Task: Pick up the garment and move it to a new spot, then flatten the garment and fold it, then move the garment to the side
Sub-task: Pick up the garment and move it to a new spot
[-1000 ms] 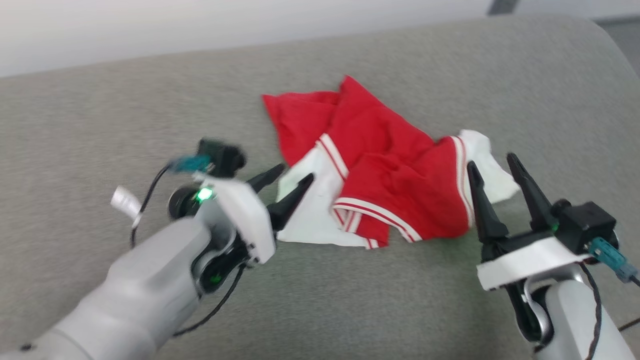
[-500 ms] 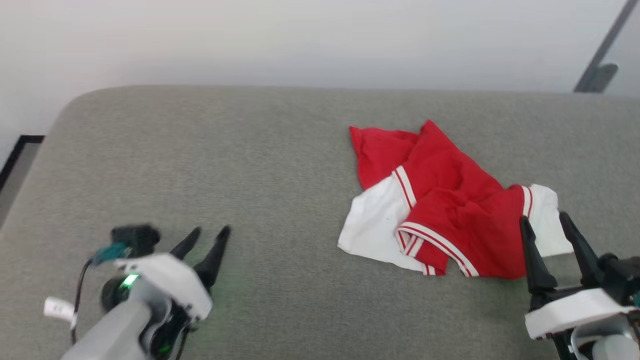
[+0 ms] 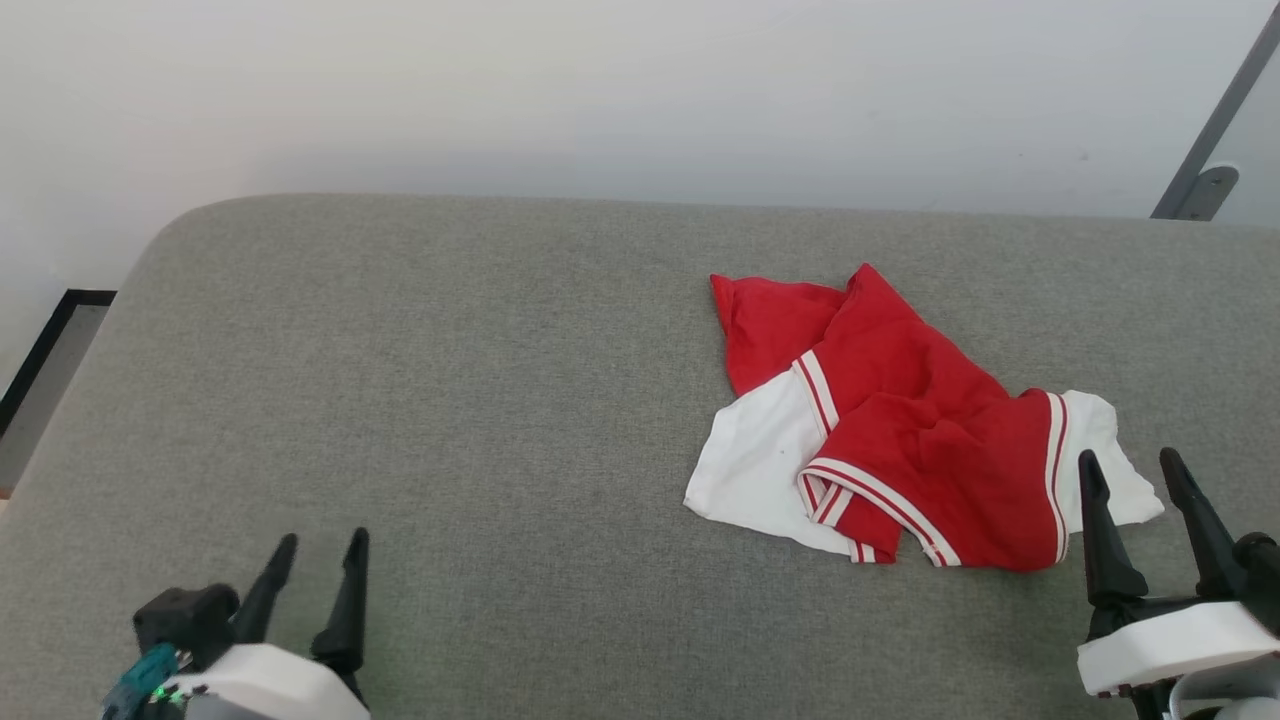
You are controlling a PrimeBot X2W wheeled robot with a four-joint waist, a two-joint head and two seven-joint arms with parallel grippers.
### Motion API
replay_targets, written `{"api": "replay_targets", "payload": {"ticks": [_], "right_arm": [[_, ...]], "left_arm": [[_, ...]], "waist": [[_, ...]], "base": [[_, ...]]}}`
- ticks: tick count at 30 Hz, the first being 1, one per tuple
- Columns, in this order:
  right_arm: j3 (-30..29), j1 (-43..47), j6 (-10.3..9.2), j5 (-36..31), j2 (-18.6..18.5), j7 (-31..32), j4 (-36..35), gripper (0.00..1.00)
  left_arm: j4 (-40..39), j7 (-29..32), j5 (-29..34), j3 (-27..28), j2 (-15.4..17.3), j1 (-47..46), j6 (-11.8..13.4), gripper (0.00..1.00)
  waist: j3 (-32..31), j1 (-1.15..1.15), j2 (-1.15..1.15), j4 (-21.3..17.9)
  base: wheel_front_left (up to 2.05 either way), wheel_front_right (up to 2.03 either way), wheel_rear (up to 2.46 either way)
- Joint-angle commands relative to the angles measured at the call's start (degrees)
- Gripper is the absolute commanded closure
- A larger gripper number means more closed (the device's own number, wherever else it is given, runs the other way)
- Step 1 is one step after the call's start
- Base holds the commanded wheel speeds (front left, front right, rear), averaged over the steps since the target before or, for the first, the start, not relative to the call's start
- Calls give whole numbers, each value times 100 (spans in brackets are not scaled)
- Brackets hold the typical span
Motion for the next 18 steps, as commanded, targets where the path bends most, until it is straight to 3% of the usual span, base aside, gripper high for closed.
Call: {"api": "replay_targets", "payload": {"ticks": [1,3,8,18], "right_arm": [[-7,-10,0,-22,-3,-25,-39,0],[-52,-48,0,-45,22,-25,-95,0],[-106,-75,0,-22,42,-26,-210,0],[-121,40,0,-47,112,-28,-225,0]], "left_arm": [[-97,-29,174,135,-39,112,-4,0],[-479,-30,805,655,-211,379,-44,0],[-1059,-30,1636,1230,-468,681,-223,0],[-1119,-30,2158,1715,-897,833,-476,0]], "waist": [[-1,0,0,-9],[-22,0,0,-35],[-55,0,0,-74],[-58,0,0,-120]], "base": [[0,0,0],[0,0,0],[0,0,0],[0,0,0]]}}
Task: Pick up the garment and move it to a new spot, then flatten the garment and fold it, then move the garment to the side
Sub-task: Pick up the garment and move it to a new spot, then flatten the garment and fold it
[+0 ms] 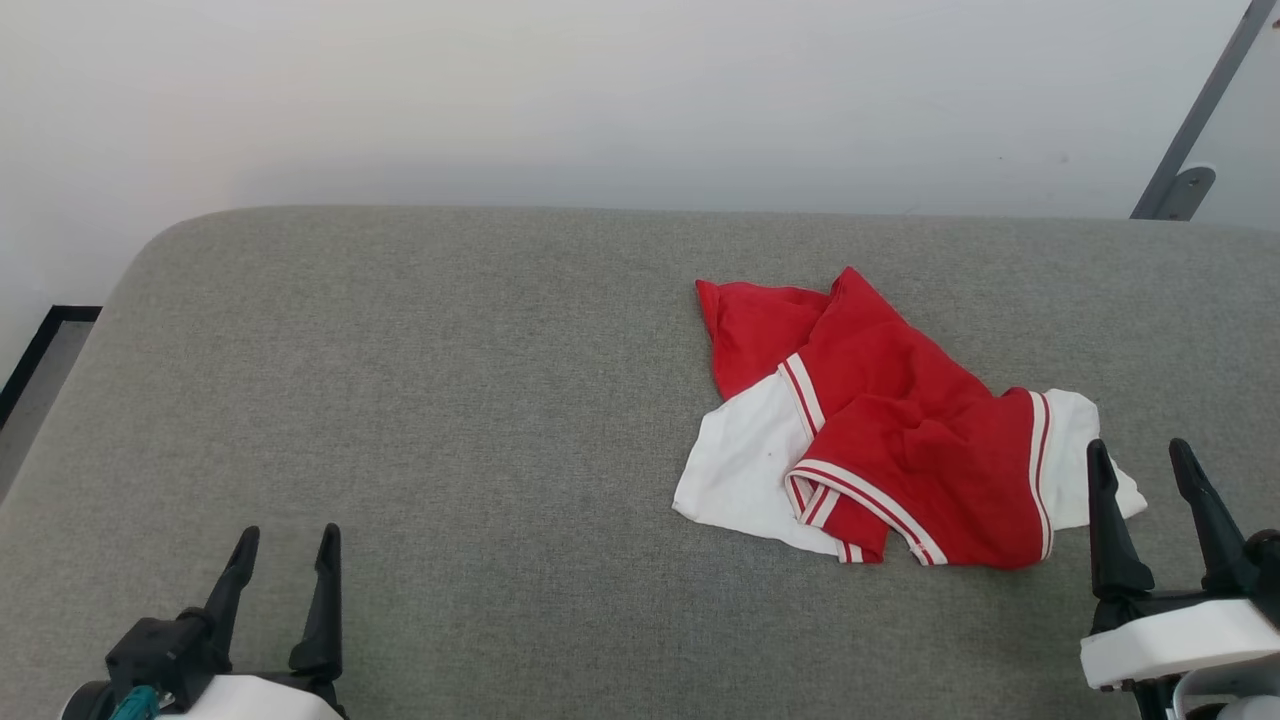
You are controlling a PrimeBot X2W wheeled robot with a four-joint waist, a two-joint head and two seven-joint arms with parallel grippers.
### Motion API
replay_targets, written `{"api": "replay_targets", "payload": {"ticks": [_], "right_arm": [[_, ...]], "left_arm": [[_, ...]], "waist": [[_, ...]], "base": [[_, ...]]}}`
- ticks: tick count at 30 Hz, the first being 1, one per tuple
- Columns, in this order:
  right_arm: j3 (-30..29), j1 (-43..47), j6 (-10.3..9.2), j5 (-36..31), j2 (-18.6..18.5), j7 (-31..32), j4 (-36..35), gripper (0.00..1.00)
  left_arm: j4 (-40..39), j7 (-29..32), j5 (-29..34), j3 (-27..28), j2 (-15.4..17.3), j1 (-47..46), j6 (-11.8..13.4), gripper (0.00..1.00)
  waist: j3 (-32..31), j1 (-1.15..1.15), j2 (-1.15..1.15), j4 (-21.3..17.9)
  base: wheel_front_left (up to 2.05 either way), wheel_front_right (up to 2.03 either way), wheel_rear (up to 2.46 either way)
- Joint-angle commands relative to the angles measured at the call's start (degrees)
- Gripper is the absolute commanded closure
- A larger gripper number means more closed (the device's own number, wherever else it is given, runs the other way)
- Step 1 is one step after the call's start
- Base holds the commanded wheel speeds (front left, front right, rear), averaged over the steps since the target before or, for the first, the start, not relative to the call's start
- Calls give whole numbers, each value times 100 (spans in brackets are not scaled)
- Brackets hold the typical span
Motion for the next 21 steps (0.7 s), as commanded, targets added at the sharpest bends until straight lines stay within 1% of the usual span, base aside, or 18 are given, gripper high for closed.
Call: {"api": "replay_targets", "payload": {"ticks": [1,12,15,18,19,21], "right_arm": [[-2,23,0,-38,12,-28,-23,0],[32,19,0,-32,42,-29,-32,0],[51,-46,0,-13,35,-29,-32,0],[62,-133,0,-26,64,-29,-61,0],[62,-133,0,-26,64,-29,-61,0],[96,-186,0,-32,85,-29,-60,0]], "left_arm": [[-15,-30,69,45,-31,59,-20,0],[-47,-30,147,96,-106,105,-72,0],[-90,-31,69,-49,-44,-32,-74,0],[-141,-31,-21,-307,61,-402,-74,0],[-141,-31,-21,-307,61,-402,-74,0],[-85,-30,-101,-647,219,-741,-75,0]], "waist": [[-3,0,-1,-2],[-53,0,-1,-38],[-13,0,-1,-61],[54,0,-1,-85],[54,0,-1,-85],[106,0,-1,-125]], "base": [[0,0,0],[0,0,0],[0,0,0],[0,0,0],[0,0,0],[0,0,0]]}}
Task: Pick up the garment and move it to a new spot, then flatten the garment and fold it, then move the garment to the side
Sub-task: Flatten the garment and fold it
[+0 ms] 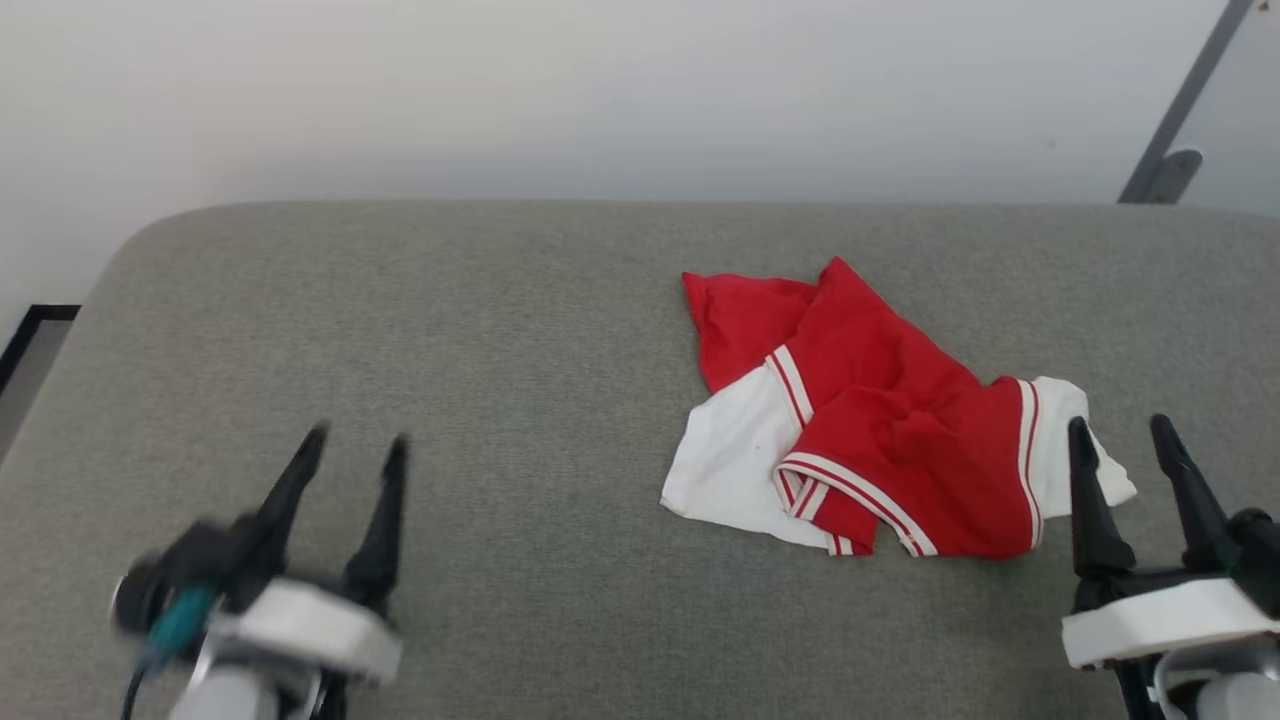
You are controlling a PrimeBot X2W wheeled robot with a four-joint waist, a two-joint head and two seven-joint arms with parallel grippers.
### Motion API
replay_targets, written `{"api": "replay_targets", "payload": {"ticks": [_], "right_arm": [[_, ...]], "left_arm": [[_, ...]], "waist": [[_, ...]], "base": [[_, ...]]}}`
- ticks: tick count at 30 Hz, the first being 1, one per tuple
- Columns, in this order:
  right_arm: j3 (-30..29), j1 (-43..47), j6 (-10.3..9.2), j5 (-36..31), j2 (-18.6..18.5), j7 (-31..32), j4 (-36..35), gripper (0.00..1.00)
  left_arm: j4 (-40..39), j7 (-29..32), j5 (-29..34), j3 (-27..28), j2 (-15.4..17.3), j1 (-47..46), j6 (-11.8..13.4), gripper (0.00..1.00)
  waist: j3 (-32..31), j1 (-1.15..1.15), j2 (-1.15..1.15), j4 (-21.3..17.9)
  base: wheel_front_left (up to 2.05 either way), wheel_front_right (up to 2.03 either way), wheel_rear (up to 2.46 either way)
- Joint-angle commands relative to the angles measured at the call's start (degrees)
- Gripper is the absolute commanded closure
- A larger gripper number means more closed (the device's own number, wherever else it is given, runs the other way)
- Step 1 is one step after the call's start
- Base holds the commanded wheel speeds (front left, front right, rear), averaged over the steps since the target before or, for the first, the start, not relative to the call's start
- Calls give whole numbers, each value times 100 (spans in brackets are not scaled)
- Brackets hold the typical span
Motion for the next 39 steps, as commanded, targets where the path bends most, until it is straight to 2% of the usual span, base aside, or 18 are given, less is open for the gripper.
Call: {"api": "replay_targets", "payload": {"ticks": [1,4,6,10,13,16,19,24,29,30,31,32,36,39], "right_arm": [[27,-77,0,1,27,-29,2,0],[117,-201,0,40,46,-29,9,0],[148,-278,0,40,62,-29,12,0],[181,-436,0,40,125,-29,40,0],[196,-564,0,43,191,-29,28,0],[210,-658,0,54,267,-29,26,0],[210,-742,0,64,350,-29,25,0],[225,-850,0,79,450,-29,30,0],[235,-929,0,84,526,-29,12,0],[227,-920,0,82,535,-29,8,0],[218,-914,0,80,539,-29,7,0],[208,-919,0,76,542,-29,10,0],[134,-924,0,33,562,-29,18,0],[116,-908,0,23,561,-29,25,0]], "left_arm": [[82,-31,-84,-197,114,-285,-23,0],[291,233,-368,-883,406,-1056,-19,0],[493,695,-643,-1413,606,-1542,-19,0],[860,2345,-1678,-2717,951,-2477,-20,0],[944,3527,-2655,-3404,1136,-3012,-12,0],[1063,4437,-3351,-3807,1267,-3424,-9,0],[1330,4971,-3781,-3935,1292,-3789,-9,0],[1835,5463,-4208,-4090,1170,-4031,-9,0],[2087,5576,-4478,-4212,1042,-4103,-8,0],[2112,5539,-4500,-4260,1030,-4114,-8,34],[2167,5499,-4550,-4272,1021,-4117,-8,74],[2215,5496,-4583,-4294,1012,-4125,-8,100],[2325,5459,-4709,-4325,1052,-4204,-8,100],[2316,5340,-4809,-4243,1257,-4346,-7,100]], "waist": [[54,0,0,-57],[196,0,0,-180],[309,0,0,-285],[545,0,0,-529],[737,0,0,-745],[927,0,0,-961],[1089,0,0,-1160],[1312,0,0,-1457],[1458,0,0,-1609],[1473,0,0,-1619],[1485,0,0,-1623],[1490,0,0,-1622],[1460,0,0,-1518],[1412,0,0,-1377]], "base": [[0,0,0],[0,0,0],[0,0,0],[0,0,0],[0,0,0],[0,0,0],[0,0,0],[0,0,0],[0,0,0],[0,0,0],[0,0,0],[0,0,0],[0,0,0],[0,0,0]]}}
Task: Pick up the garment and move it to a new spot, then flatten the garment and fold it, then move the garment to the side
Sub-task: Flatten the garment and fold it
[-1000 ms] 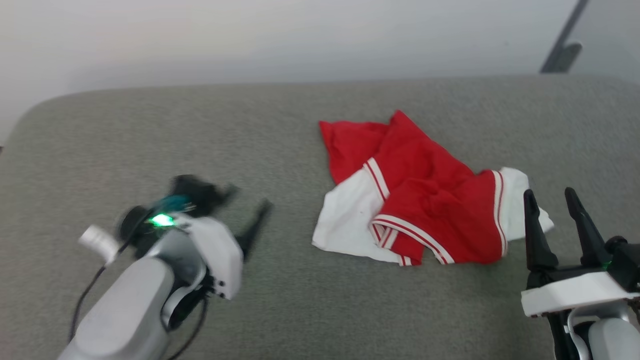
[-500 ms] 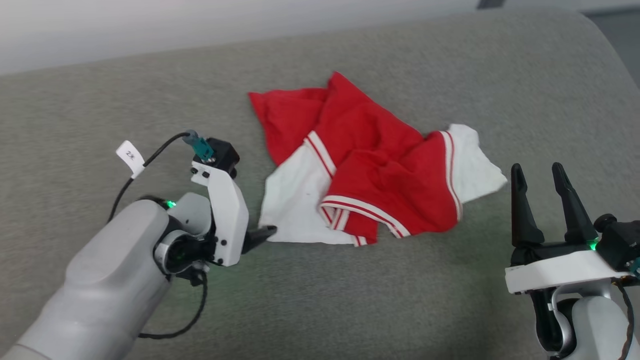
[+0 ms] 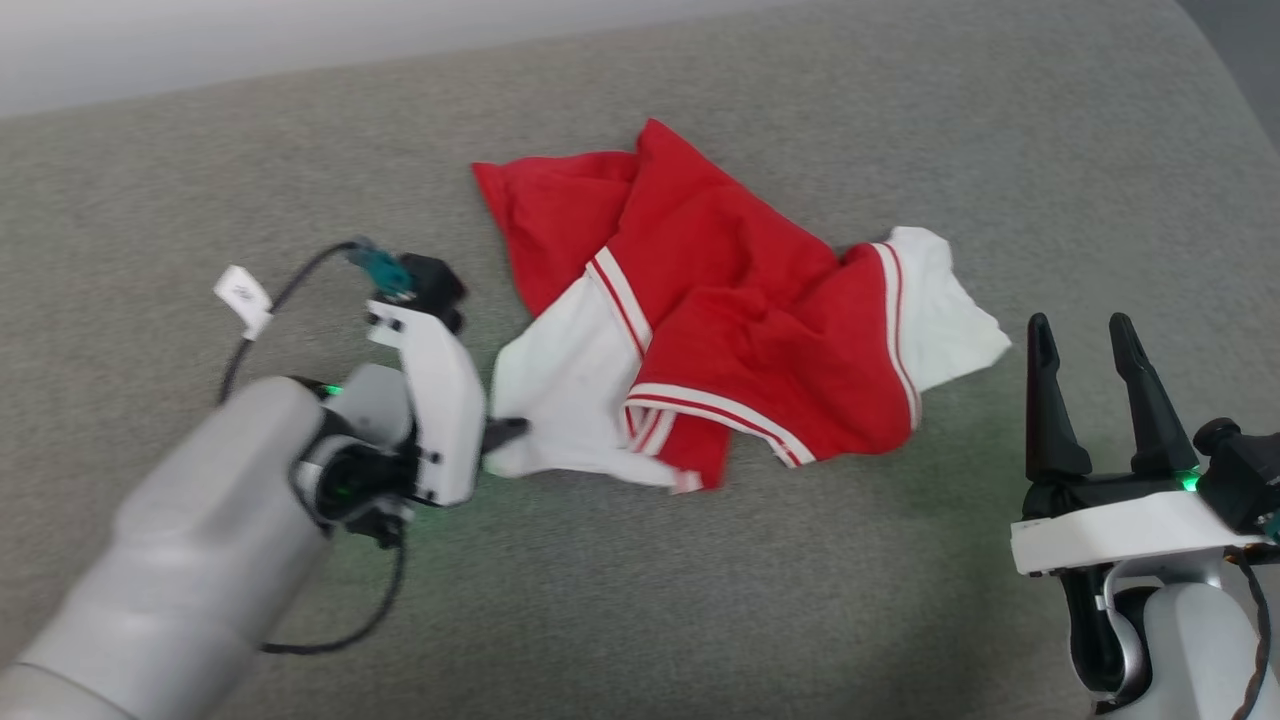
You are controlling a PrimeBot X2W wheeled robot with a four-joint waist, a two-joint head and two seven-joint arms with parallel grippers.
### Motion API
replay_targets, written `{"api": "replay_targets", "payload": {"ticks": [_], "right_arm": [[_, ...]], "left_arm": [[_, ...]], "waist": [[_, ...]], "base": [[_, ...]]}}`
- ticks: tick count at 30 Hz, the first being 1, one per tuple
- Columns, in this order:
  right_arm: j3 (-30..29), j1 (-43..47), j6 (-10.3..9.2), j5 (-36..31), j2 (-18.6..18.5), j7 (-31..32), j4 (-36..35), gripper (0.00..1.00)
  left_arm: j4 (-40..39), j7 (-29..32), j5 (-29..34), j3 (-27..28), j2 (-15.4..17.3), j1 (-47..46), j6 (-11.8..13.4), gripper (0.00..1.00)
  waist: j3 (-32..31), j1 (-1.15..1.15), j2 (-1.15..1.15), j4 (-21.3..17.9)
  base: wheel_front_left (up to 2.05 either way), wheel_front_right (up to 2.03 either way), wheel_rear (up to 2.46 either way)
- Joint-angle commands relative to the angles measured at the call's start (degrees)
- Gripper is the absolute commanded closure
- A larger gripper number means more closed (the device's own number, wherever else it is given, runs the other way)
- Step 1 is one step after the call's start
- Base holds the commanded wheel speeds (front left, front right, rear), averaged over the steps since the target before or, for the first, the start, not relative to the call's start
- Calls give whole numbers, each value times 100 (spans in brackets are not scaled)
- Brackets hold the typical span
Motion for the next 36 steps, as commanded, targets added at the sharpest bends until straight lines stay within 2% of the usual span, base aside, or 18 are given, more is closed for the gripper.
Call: {"api": "replay_targets", "payload": {"ticks": [1,4,14,21,23,24,26,31,36], "right_arm": [[-4,1,0,-26,5,-29,-5,0],[9,22,0,-42,-8,-29,0,0],[85,22,0,-53,-78,-29,29,0],[82,93,0,-38,-185,-29,20,0],[88,90,0,-58,-209,-30,24,0],[89,92,0,-68,-217,-30,27,0],[95,106,0,-86,-243,-30,26,0],[186,184,0,-118,-352,-30,72,0],[331,261,0,-245,-576,-30,145,0]], "left_arm": [[6,-57,-54,33,198,-94,16,100],[-29,-70,-158,81,343,-94,16,100],[276,-196,-247,295,1263,244,67,100],[476,-566,-104,233,1220,490,141,100],[462,-825,102,158,1209,437,115,56],[502,-923,116,157,1174,440,118,7],[520,-1055,158,123,1093,467,84,0],[490,-1592,381,28,1046,531,50,0],[353,-2583,667,51,915,771,82,0]], "waist": [[-56,0,0,134],[-98,0,0,235],[-239,0,0,479],[-288,0,0,508],[-314,0,0,524],[-333,0,0,538],[-385,0,0,575],[-580,0,0,700],[-749,0,0,888]], "base": [[0,0,0],[0,0,0],[0,0,0],[0,0,0],[0,0,0],[0,0,0],[0,0,0],[0,0,0],[0,0,0]]}}
